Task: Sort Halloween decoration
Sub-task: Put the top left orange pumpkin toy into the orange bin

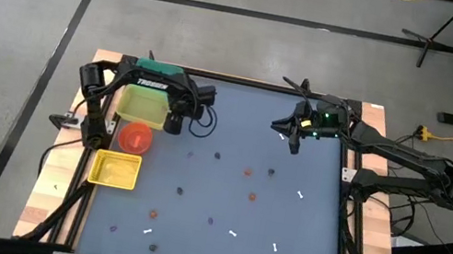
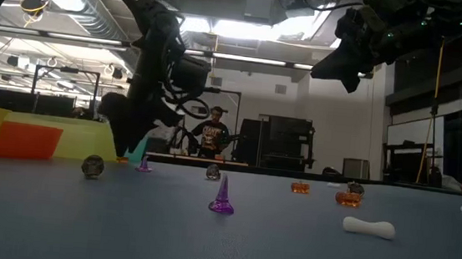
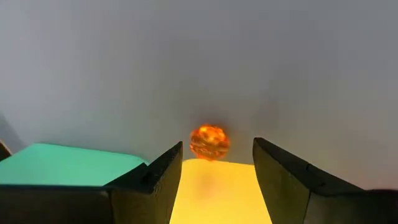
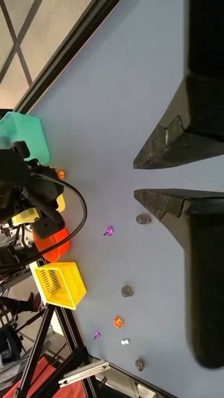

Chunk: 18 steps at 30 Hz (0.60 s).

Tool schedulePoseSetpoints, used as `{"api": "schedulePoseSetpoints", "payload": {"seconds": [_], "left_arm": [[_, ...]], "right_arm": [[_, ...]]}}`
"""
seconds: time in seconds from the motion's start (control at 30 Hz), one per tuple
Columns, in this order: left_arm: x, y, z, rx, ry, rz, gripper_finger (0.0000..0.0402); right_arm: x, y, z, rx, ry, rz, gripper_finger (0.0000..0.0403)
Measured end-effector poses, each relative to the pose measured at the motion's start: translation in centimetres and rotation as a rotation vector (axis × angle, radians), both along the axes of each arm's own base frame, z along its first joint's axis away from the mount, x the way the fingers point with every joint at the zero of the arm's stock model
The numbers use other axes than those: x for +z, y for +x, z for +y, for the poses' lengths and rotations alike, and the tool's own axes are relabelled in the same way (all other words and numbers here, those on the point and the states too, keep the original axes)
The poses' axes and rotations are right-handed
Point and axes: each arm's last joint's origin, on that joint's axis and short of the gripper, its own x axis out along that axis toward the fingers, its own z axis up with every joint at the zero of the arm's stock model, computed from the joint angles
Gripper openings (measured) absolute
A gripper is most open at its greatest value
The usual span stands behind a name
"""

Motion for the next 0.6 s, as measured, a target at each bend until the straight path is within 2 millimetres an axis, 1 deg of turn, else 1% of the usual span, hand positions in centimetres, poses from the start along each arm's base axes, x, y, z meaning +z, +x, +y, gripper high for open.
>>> {"api": "schedulePoseSetpoints", "payload": {"seconds": [0.17,0.43,0.6], "left_arm": [[-0.4,-0.2,0.3,0.012,0.009,-0.02,0.0181],[-1.1,-0.8,1.2,0.046,-0.01,-0.004,0.0181],[-1.2,-1.0,1.5,0.061,-0.021,-0.006,0.0181]], "right_arm": [[0.0,0.0,0.0,0.0,0.0,0.001,0.006],[0.0,0.0,0.0,0.0,0.0,0.001,0.006],[0.0,0.0,0.0,0.0,0.0,0.001,0.006]]}}
